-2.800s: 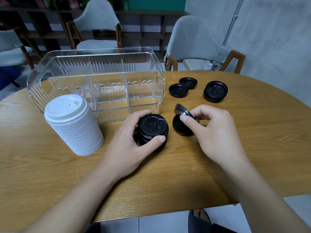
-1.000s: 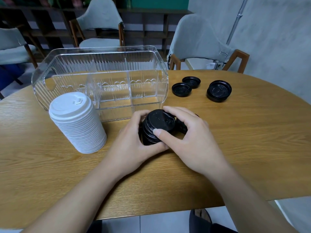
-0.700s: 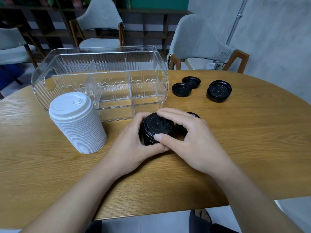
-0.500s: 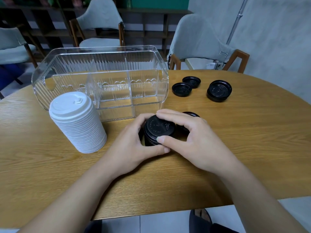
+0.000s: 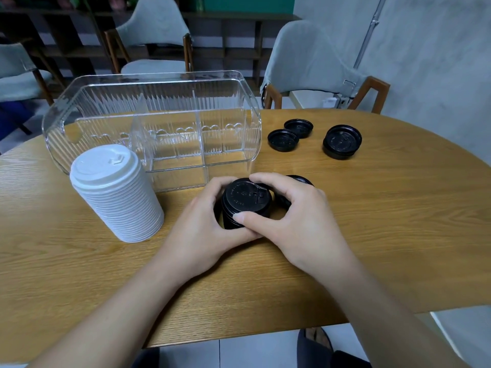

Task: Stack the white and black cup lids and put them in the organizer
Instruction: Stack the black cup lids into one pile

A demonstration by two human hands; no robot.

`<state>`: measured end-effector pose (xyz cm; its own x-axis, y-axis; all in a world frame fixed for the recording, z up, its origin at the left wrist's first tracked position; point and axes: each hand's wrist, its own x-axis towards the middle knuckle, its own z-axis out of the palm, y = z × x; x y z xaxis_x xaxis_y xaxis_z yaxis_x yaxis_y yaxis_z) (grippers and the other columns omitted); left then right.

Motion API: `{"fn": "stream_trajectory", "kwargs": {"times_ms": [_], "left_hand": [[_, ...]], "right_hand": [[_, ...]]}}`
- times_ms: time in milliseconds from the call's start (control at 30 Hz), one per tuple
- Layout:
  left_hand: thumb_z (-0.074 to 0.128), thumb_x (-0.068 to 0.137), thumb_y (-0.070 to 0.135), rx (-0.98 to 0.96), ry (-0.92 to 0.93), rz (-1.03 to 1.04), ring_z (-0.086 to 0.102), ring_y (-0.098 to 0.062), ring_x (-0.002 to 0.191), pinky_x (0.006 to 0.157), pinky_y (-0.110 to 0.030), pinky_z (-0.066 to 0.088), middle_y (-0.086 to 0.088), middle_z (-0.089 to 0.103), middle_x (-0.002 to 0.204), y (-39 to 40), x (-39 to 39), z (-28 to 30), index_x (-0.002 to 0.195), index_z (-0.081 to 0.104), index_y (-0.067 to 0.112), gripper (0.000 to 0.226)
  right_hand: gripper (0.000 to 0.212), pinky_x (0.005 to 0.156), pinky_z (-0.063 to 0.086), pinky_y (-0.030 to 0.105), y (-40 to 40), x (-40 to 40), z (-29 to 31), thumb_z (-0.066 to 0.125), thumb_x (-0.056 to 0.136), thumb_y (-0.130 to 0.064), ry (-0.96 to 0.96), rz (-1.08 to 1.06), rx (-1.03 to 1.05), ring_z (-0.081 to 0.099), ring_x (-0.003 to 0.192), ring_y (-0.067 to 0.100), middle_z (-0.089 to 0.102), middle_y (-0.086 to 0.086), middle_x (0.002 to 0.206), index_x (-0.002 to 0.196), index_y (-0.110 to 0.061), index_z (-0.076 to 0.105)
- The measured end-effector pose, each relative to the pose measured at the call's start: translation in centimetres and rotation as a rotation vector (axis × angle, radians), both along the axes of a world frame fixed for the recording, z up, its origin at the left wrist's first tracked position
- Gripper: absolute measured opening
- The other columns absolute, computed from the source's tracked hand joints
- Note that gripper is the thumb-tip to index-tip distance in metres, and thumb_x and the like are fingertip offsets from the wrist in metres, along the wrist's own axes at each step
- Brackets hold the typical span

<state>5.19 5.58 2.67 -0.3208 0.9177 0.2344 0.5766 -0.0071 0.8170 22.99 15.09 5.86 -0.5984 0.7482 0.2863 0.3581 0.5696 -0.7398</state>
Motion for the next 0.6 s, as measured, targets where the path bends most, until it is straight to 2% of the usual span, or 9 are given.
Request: {"fn": "stream_trajectory", "kwargs": {"times_ms": [133, 233, 333, 467, 600], "left_hand": [[0.102, 0.075, 0.045, -0.006, 0.025, 0.026, 0.069, 0.005, 0.122, 0.100, -0.019, 0.052, 0.032, 0.074, 0.126, 0.0, 0.0, -0.1, 0.138, 0.062, 0.039, 0.074], [0.102, 0.074, 0.045, -0.012, 0.018, 0.035, 0.069, 0.006, 0.121, 0.100, -0.020, 0.052, 0.032, 0.074, 0.125, 0.1, -0.1, -0.3, 0.137, 0.062, 0.039, 0.076], [0.102, 0.073, 0.047, -0.009, -0.003, 0.035, 0.069, 0.005, 0.121, 0.101, -0.020, 0.051, 0.031, 0.075, 0.124, 0.1, -0.1, -0.3, 0.136, 0.061, 0.039, 0.076], [0.104, 0.072, 0.046, -0.032, -0.042, 0.026, 0.071, 0.002, 0.121, 0.107, -0.032, 0.053, 0.028, 0.077, 0.124, 0.1, -0.3, -0.1, 0.136, 0.061, 0.040, 0.078], [0.105, 0.071, 0.045, -0.049, -0.046, 0.015, 0.070, 0.001, 0.124, 0.113, -0.040, 0.053, 0.027, 0.076, 0.126, 0.2, -0.3, 0.0, 0.137, 0.061, 0.042, 0.080]], "right_hand": [[0.056, 0.095, 0.041, 0.001, -0.4, -0.2, -0.1, 0.092, 0.081, -0.050, -0.003, -0.033, 0.004, 0.063, 0.117, -0.012, 0.073, -0.033, 0.114, 0.132, -0.042, 0.072], [0.058, 0.098, 0.043, 0.004, -0.5, -0.4, -0.5, 0.093, 0.079, -0.051, 0.015, -0.046, -0.003, 0.063, 0.119, -0.010, 0.074, -0.031, 0.117, 0.132, -0.041, 0.071], [0.064, 0.110, 0.045, 0.014, 0.0, -0.3, -0.6, 0.095, 0.077, -0.052, 0.027, -0.021, -0.074, 0.060, 0.127, -0.011, 0.072, -0.033, 0.125, 0.136, -0.043, 0.070], [0.070, 0.121, 0.046, 0.031, 0.8, -0.1, -0.4, 0.096, 0.080, -0.043, 0.035, 0.069, -0.175, 0.058, 0.134, -0.011, 0.069, -0.033, 0.135, 0.143, -0.044, 0.066], [0.073, 0.124, 0.044, 0.034, 1.4, 0.1, -0.3, 0.095, 0.083, -0.035, 0.036, 0.136, -0.230, 0.056, 0.138, -0.012, 0.067, -0.030, 0.143, 0.148, -0.042, 0.063]]}}
